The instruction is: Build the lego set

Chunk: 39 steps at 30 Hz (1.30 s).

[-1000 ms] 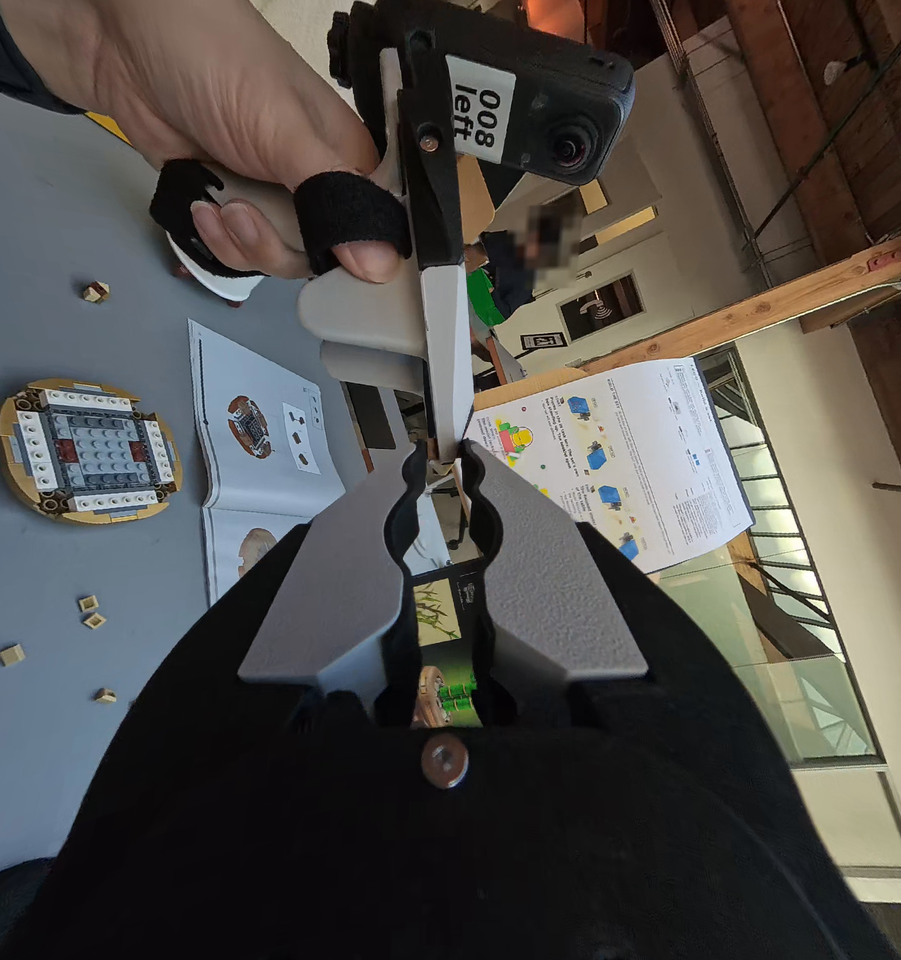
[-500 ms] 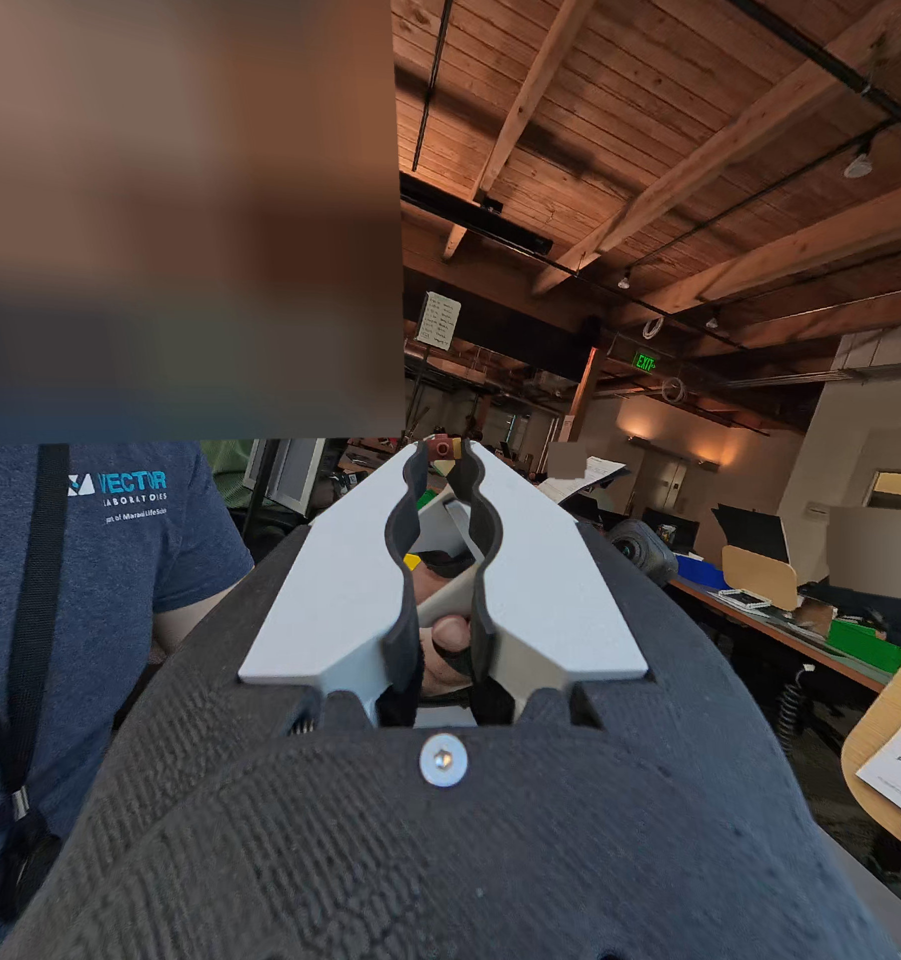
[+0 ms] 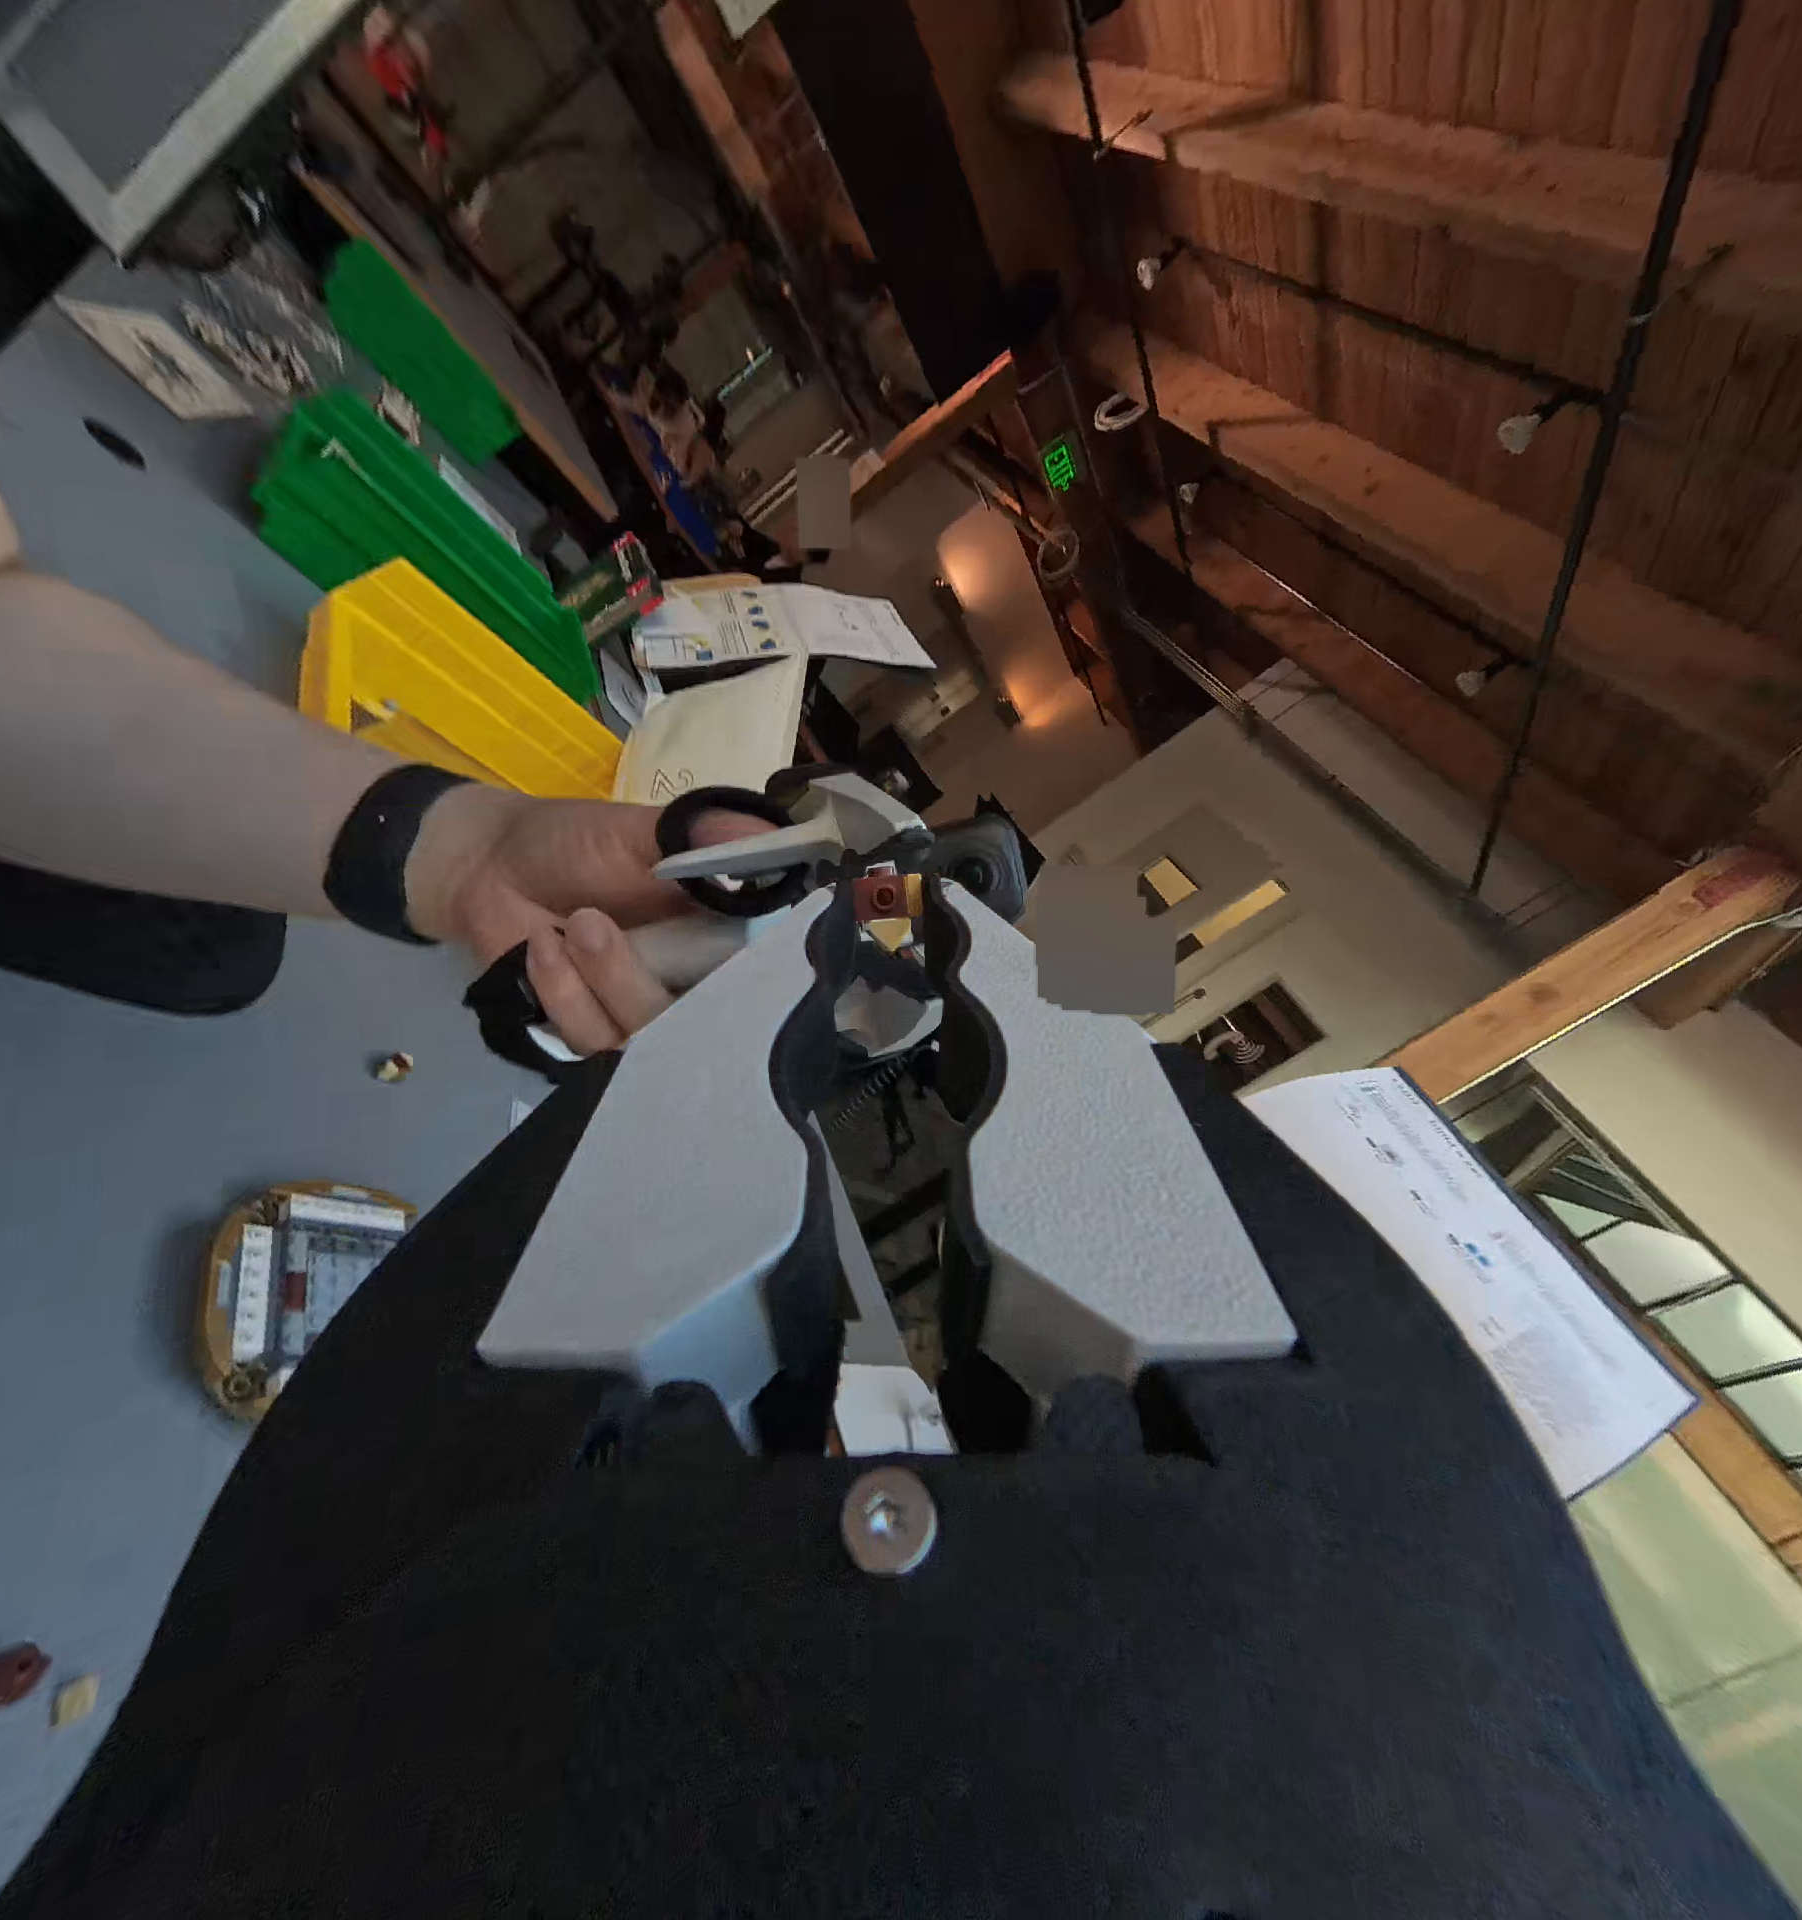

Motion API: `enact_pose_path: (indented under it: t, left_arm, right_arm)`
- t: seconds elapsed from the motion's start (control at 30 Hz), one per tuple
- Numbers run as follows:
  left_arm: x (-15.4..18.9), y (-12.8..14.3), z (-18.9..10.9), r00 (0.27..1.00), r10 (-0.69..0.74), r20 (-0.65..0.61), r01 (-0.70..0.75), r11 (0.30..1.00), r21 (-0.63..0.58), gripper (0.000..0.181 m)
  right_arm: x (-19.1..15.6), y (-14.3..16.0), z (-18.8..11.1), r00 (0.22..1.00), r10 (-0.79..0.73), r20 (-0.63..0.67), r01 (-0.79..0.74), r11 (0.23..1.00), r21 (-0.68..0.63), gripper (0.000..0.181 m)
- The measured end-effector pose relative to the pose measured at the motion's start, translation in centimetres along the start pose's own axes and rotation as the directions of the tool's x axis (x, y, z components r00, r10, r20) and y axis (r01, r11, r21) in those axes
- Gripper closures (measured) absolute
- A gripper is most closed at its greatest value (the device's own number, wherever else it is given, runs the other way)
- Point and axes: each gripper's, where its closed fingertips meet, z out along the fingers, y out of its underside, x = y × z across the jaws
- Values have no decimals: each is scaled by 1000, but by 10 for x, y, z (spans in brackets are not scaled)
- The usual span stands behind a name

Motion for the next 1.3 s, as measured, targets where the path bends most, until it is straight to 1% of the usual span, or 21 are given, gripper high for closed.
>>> enact_pose_path:
  t: [0.03,0.07,0.13,0.3,0.37,0.5,0.6,0.73,0.8,0.87,0.93,1.0,1.1,1.17,1.3]
  left_arm:
    - [1,2,0,998,55,37,-53,998,-38,153]
    - [4,5,0,993,102,57,-98,992,-74,152]
    - [13,6,-2,984,167,61,-159,979,-124,152]
    - [15,8,-10,937,315,154,-277,934,-226,155]
    - [20,8,-9,939,314,140,-279,934,-223,162]
    - [22,7,-8,951,284,124,-255,945,-205,158]
    - [21,10,-7,940,312,136,-277,933,-229,154]
    - [23,15,-2,920,367,140,-322,909,-266,154]
    - [23,16,0,918,369,143,-320,905,-279,155]
    - [24,15,0,924,353,146,-306,913,-268,155]
    - [25,11,2,932,328,154,-287,927,-240,154]
    - [22,8,5,938,296,179,-256,943,-214,152]
    - [14,6,10,940,247,236,-204,960,-192,153]
    - [15,7,14,943,231,240,-191,965,-180,153]
    - [13,11,17,931,258,259,-206,956,-209,159]
  right_arm:
    - [-4,1,2,999,-46,15,46,998,-34,169]
    - [-6,1,3,997,-77,25,78,995,-56,169]
    - [-8,-2,3,993,-113,21,114,991,-65,169]
    - [-8,-9,3,991,-136,1,135,989,-56,169]
    - [-7,-10,3,989,-149,-2,149,987,-59,169]
    - [-7,-13,3,987,-159,-3,159,986,-50,169]
    - [-8,-15,2,984,-180,-7,180,983,-43,169]
    - [-8,-20,1,979,-201,-31,200,980,-20,169]
    - [-9,-21,0,990,-140,-14,140,990,12,169]
    - [-5,-26,-4,1000,-25,-15,26,996,88,169]
    - [4,-30,-10,991,137,-6,-134,973,188,169]
    - [10,-28,-15,973,233,-2,-225,942,249,169]
    - [7,-18,-12,976,218,-2,-212,952,220,169]
    - [4,-19,-9,980,200,6,-197,958,210,169]
    - [3,-18,-6,983,184,12,-183,963,197,169]
